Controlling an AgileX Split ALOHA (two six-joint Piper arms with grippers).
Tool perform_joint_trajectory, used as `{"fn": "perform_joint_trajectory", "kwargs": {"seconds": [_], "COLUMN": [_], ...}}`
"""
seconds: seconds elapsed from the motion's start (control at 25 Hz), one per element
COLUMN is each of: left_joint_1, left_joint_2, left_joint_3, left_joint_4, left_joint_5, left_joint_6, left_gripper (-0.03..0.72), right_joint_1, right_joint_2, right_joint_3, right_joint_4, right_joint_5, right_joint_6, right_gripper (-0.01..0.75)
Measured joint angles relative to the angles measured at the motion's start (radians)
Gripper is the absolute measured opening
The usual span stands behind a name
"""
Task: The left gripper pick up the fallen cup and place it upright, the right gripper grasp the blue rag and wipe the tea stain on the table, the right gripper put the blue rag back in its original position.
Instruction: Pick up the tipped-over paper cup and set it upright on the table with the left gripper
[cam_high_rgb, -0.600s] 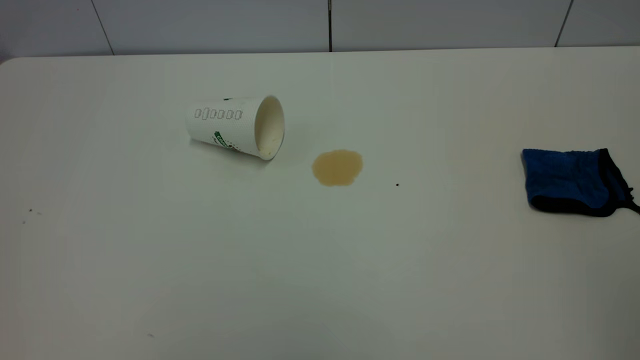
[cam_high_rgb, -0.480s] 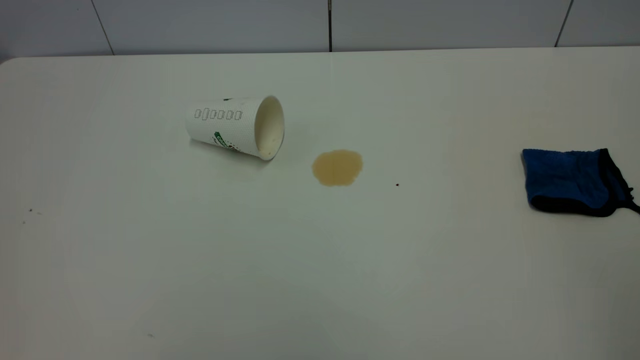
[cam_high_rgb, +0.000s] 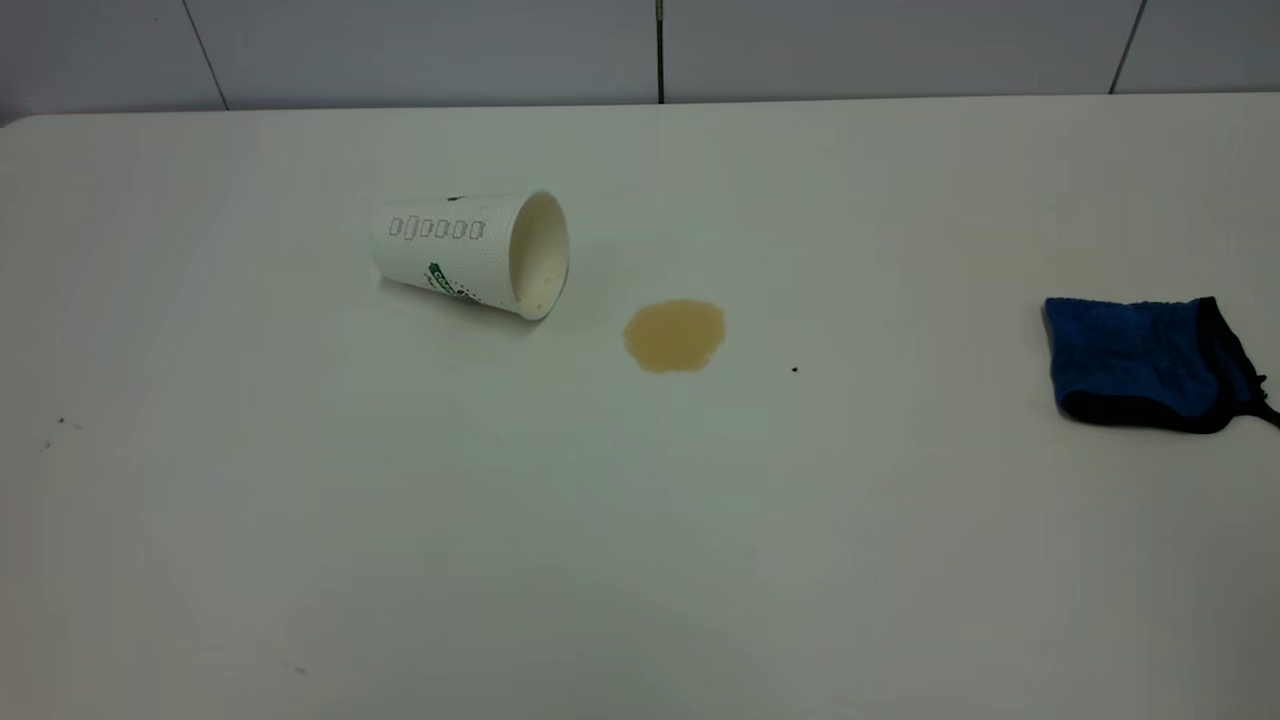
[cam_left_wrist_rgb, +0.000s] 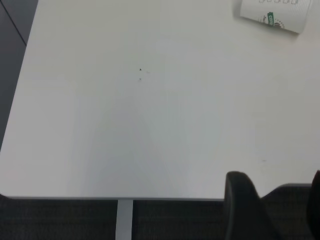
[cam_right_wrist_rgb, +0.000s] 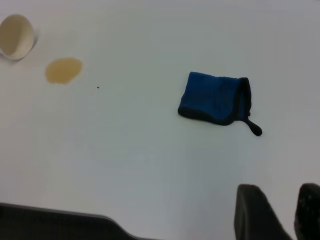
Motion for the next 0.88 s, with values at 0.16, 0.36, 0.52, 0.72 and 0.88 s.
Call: {"fn": "perform_joint_trajectory", "kwargs": {"seconds": [0.16,0.36,0.52,0.72,0.88], "left_joint_1": [0.000,0.000,0.000,0.000,0.000], "left_joint_2": [0.000,0.000,0.000,0.000,0.000], "left_joint_3": [0.000,0.000,0.000,0.000,0.000], "left_joint_4": [0.000,0.000,0.000,-0.002,-0.004], "left_joint_5": [0.000,0.000,0.000,0.000,-0.011], "left_joint_6": [0.000,0.000,0.000,0.000,0.000], "left_gripper": [0.351,0.351,0.351,0.351,0.351], "right_joint_1": [0.000,0.000,0.000,0.000,0.000], "right_joint_2": [0.000,0.000,0.000,0.000,0.000], "right_joint_3": [0.000,0.000,0.000,0.000,0.000], "right_joint_4": [0.000,0.000,0.000,0.000,0.000], "right_joint_5": [0.000,0.000,0.000,0.000,0.000], "right_joint_6": [0.000,0.000,0.000,0.000,0.000], "right_gripper": [0.238,0.238,0.238,0.238,0.238]}}
